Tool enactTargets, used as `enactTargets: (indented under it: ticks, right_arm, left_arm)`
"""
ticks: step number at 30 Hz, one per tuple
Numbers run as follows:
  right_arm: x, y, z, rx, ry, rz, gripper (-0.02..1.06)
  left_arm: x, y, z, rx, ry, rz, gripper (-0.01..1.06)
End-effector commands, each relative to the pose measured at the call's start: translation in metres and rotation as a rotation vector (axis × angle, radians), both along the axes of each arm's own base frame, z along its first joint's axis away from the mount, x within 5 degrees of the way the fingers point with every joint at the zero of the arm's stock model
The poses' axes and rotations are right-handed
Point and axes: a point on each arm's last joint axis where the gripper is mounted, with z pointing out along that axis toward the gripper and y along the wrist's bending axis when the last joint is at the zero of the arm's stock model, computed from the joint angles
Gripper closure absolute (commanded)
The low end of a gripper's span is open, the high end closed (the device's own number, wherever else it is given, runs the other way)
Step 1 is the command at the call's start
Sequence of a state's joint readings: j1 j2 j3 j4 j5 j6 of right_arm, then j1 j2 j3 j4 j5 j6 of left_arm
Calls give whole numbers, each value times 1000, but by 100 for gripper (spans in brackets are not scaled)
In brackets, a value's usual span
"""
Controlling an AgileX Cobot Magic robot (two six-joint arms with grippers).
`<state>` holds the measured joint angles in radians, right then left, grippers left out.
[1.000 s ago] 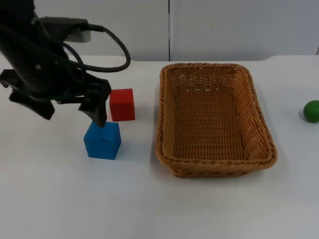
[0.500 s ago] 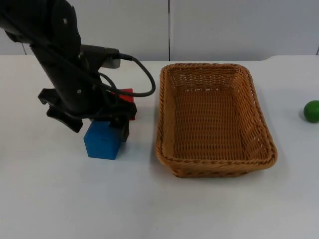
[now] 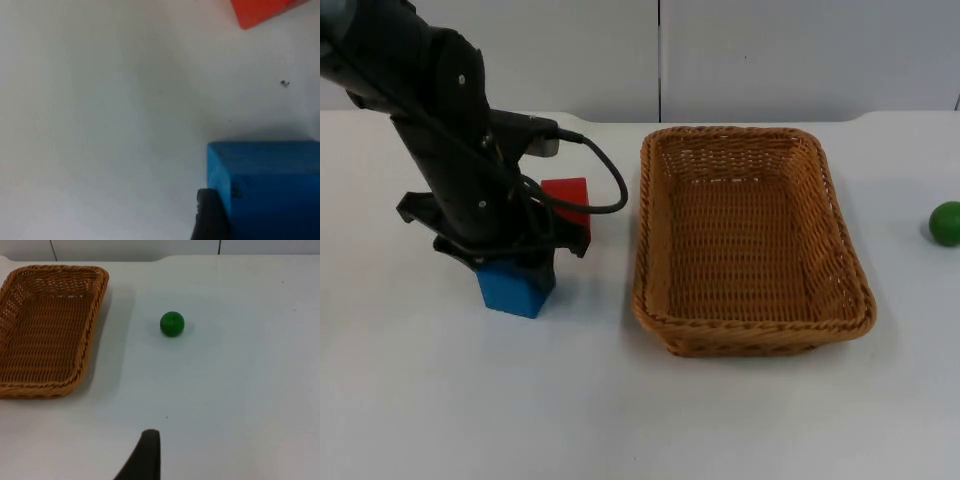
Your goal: Place all geometric objects except the red cube into the basket.
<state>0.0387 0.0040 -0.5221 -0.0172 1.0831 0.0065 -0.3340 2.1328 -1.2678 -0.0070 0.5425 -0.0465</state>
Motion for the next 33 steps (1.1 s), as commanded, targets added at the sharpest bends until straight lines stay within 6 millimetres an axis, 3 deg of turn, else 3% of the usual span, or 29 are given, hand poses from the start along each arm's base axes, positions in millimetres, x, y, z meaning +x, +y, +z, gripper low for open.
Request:
enactTargets:
  ticks: [1, 3, 7, 8, 10, 12, 15, 18, 23, 25, 28, 29, 33]
  right_arm:
    - [0, 0, -1, -2, -3, -7, 17]
    - [0, 0, -1, -2, -3, -7, 17]
    - [0, 0, -1, -2, -3, -7, 17]
    - [0, 0, -1, -2, -3, -7, 17]
    - [0, 0, -1, -2, -3, -7, 17]
    - [0, 0, -1, -2, -3, -7, 17]
    - [0, 0, -1, -2, -3, -7, 17]
    - [0, 0, -1, -2, -3, -7, 17]
    - [0, 0, -1, -2, -3, -7, 17]
    - [0, 0, -1, -2, -3, -7, 17]
    - [0, 0, -1, -2, -3, -7, 17]
    - [0, 0, -1, -2, -3, -7, 17]
    - [0, 0, -1, -2, -3, -7, 17]
  left_arm:
    - [-2, -2, 7, -2, 19, 11, 101]
    - [-3, -1, 11, 5, 20, 2, 105]
    - [-7, 1, 53, -9, -42, -9, 105]
    - [-7, 1, 53, -9, -42, -9, 105]
    - [-12, -1, 95, -51, -148, -30, 105]
    - [-17, -6, 123, -82, -241, -55, 105]
    - [-22, -15, 140, -107, -311, -90, 105]
    - [-25, -26, 144, -117, -331, -126, 105]
    - [-31, -77, 139, -115, -342, -297, 105]
    - [-31, -87, 139, -118, -346, -324, 105]
    - [-29, -119, 123, -113, -322, -394, 105]
    - [-29, -119, 123, -113, -322, -394, 105]
    - [-25, -138, 90, -76, -250, -451, 105]
